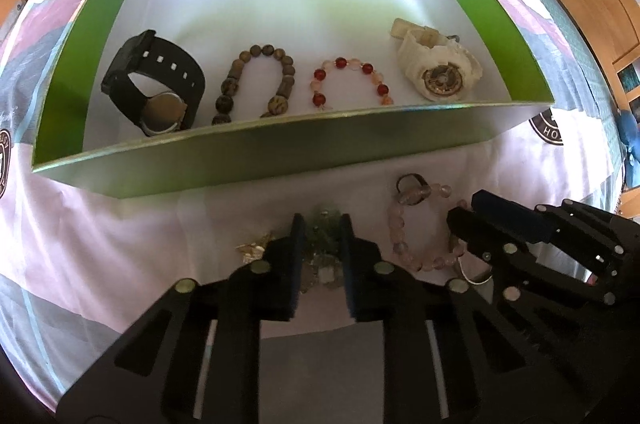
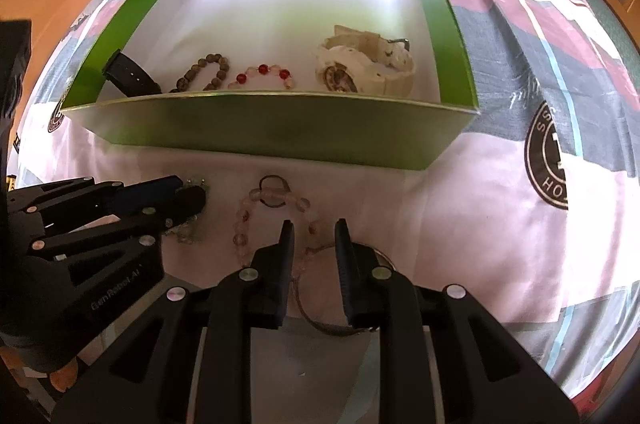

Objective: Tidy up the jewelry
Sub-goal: 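Lift the jade pendant with the left tool while the right tool lifts the bead bracelet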

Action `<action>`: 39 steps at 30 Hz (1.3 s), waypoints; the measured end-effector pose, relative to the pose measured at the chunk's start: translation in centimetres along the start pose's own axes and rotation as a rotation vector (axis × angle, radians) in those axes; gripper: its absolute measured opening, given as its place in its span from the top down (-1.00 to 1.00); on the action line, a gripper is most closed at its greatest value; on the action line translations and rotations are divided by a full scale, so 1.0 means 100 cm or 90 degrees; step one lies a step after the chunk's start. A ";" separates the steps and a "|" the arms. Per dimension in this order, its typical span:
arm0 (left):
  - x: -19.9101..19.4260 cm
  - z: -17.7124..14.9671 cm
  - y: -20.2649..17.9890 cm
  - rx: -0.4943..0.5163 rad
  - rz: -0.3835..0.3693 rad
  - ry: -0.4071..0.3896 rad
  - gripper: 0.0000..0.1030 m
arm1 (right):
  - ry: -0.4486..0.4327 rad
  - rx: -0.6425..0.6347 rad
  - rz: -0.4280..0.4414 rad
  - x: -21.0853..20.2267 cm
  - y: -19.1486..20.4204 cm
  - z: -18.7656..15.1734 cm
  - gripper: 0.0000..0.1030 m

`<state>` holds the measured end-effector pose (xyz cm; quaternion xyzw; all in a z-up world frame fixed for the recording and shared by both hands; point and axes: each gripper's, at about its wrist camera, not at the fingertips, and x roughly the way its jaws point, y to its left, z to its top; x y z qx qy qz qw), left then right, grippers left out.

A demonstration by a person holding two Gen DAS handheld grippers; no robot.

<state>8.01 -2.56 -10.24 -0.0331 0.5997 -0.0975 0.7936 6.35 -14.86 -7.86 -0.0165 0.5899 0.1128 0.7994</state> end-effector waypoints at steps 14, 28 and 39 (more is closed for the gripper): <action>-0.012 -0.006 0.002 0.004 0.002 -0.011 0.68 | -0.020 -0.054 0.008 -0.007 0.016 -0.004 0.88; 0.002 -0.002 -0.012 0.016 0.015 0.000 0.66 | -0.001 -0.062 -0.027 0.012 0.020 -0.006 0.74; -0.005 -0.003 -0.014 0.020 0.026 -0.015 0.70 | -0.021 -0.063 -0.011 -0.001 0.019 -0.006 0.84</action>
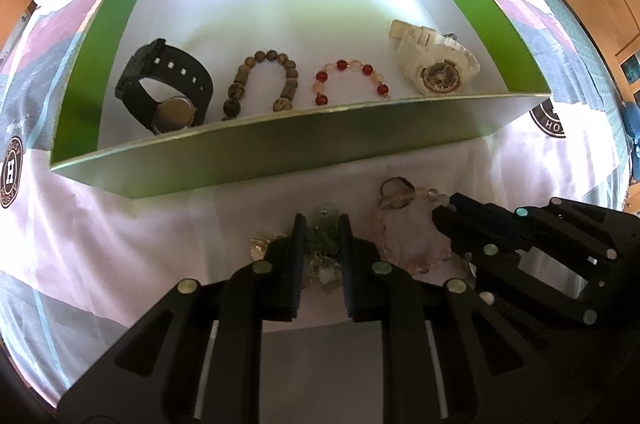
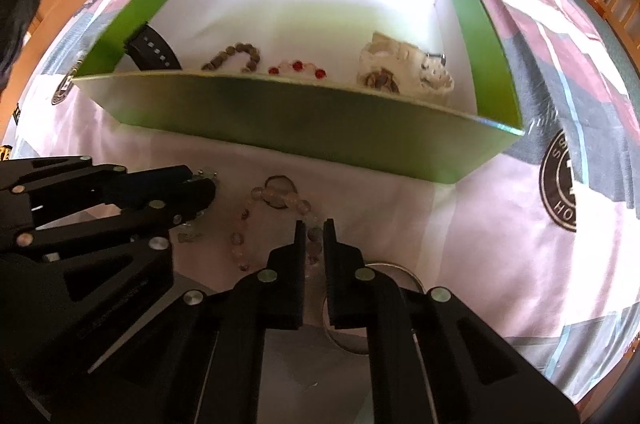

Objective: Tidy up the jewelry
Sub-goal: 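Lift the jade pendant with the left tool while the right tool lifts the bead bracelet, then lower both held pieces into the green box and open both tools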

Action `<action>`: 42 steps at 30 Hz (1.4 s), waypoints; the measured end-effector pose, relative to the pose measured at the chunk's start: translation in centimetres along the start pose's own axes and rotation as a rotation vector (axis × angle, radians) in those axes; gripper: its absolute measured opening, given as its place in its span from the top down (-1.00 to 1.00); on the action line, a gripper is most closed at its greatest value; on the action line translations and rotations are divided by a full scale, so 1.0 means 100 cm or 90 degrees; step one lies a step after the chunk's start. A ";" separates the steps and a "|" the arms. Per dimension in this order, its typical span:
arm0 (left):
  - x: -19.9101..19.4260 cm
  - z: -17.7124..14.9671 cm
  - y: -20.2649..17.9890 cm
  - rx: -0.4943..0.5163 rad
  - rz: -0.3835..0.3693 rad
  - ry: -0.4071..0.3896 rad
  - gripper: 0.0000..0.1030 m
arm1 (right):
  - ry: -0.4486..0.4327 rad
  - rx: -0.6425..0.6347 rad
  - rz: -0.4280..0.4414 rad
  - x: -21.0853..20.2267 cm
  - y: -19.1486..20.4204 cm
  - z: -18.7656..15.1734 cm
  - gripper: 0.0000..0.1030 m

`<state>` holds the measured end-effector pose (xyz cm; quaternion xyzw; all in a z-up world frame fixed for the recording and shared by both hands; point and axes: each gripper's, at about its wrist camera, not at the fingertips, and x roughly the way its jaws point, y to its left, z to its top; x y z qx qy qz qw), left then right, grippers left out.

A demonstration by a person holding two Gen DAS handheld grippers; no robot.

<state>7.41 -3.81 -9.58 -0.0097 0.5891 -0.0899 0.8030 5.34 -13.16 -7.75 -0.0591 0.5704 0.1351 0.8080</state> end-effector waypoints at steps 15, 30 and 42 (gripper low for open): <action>-0.059 -0.002 0.009 -0.011 -0.008 -0.112 0.70 | -0.081 0.011 0.026 -0.043 -0.006 0.003 0.85; -0.094 0.003 0.016 -0.016 -0.021 -0.193 0.70 | -0.219 0.066 0.093 -0.096 -0.029 0.018 0.85; -0.121 0.016 0.030 -0.042 -0.006 -0.282 0.70 | -0.337 0.109 0.098 -0.128 -0.051 0.033 0.85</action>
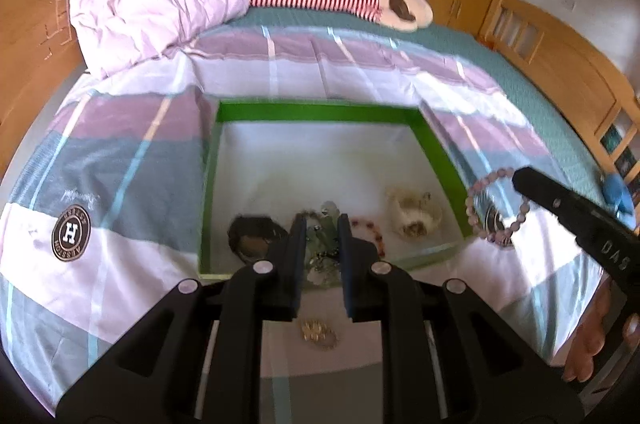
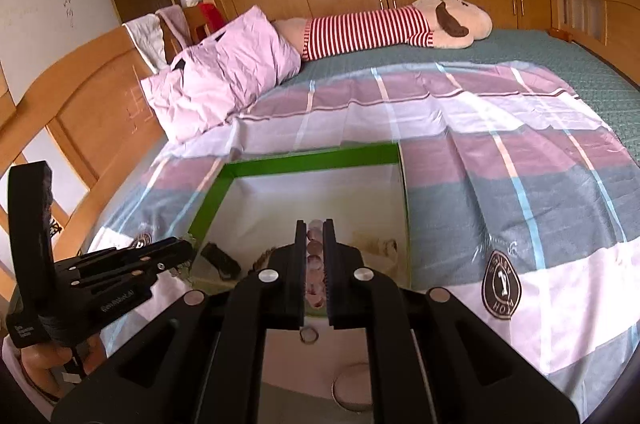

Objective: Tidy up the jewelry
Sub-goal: 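Lower both held pieces into the green box and open both tools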

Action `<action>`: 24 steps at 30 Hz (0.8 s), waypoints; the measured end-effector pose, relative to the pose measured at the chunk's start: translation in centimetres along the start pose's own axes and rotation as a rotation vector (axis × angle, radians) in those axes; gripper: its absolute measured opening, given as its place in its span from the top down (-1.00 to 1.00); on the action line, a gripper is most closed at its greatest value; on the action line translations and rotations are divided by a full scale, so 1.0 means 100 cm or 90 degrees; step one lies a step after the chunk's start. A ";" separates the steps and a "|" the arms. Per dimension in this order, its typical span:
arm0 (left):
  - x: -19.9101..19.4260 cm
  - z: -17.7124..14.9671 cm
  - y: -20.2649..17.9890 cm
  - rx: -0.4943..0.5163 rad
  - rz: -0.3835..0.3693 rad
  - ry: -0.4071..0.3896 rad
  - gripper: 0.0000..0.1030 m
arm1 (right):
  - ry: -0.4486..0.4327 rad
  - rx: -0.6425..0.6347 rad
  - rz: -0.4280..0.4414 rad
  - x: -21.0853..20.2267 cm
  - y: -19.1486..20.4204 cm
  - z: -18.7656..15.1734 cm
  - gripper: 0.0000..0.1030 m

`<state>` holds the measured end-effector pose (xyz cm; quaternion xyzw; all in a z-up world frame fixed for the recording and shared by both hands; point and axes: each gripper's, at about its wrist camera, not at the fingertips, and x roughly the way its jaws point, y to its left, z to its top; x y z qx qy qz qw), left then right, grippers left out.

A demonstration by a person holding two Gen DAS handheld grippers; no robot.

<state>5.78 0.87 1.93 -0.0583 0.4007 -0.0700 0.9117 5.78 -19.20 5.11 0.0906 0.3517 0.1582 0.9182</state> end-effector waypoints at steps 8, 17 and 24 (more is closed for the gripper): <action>0.007 0.021 -0.005 0.040 0.066 -0.051 0.70 | -0.021 -0.026 -0.006 0.021 0.012 0.013 0.85; 0.044 0.026 0.012 0.032 0.102 -0.011 0.70 | 0.042 -0.031 -0.015 0.071 0.016 0.006 0.85; 0.072 0.021 0.021 0.021 0.106 0.032 0.69 | 0.087 -0.035 -0.028 0.096 0.018 -0.007 0.85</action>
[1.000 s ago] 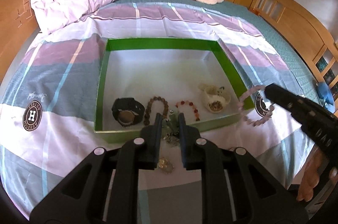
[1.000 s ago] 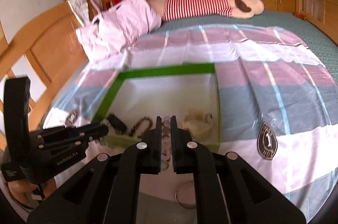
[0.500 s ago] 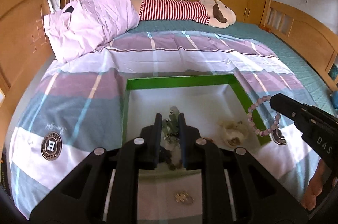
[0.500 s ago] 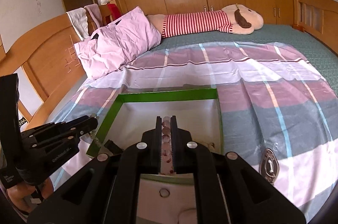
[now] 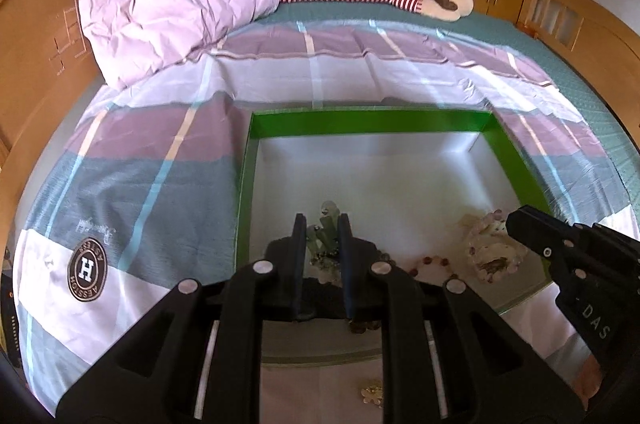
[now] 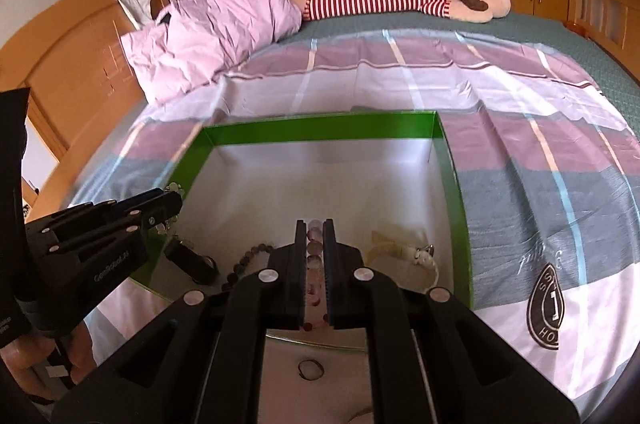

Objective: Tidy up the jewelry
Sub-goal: 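Lower both held pieces into the green box and open both tools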

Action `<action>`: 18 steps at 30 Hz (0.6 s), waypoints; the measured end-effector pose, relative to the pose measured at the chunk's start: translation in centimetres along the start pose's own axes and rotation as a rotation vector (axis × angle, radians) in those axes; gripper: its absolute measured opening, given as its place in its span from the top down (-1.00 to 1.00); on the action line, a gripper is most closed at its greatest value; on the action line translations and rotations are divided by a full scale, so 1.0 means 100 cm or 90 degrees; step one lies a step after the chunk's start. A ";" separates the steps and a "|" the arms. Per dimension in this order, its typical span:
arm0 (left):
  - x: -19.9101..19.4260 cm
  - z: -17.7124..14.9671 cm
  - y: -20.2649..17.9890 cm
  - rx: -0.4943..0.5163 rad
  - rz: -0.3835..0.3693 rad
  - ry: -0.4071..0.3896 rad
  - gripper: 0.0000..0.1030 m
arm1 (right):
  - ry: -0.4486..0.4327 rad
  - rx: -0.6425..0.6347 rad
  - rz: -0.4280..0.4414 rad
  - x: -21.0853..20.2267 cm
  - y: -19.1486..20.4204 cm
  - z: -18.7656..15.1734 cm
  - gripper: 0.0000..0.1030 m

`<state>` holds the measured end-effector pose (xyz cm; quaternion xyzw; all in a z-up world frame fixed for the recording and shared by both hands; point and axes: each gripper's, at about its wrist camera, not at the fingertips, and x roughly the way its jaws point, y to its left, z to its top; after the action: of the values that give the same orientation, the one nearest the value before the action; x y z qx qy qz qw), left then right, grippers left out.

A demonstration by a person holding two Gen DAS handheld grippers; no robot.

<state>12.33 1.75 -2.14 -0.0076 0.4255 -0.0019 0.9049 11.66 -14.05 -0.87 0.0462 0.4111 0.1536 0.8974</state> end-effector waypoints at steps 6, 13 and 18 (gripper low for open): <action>0.000 -0.003 0.004 -0.009 0.003 0.003 0.35 | 0.004 0.006 0.007 -0.006 0.000 0.000 0.38; -0.033 -0.016 -0.005 0.020 -0.060 0.030 -0.11 | 0.010 0.021 0.040 -0.045 -0.007 -0.005 -0.05; -0.041 -0.052 -0.027 0.120 -0.053 0.093 -0.11 | 0.111 -0.033 0.021 -0.062 -0.006 -0.028 -0.05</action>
<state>5.71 -0.99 -2.26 0.0603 0.4877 -0.0799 0.8672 5.88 -16.63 1.61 0.0161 0.4829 0.1826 0.8563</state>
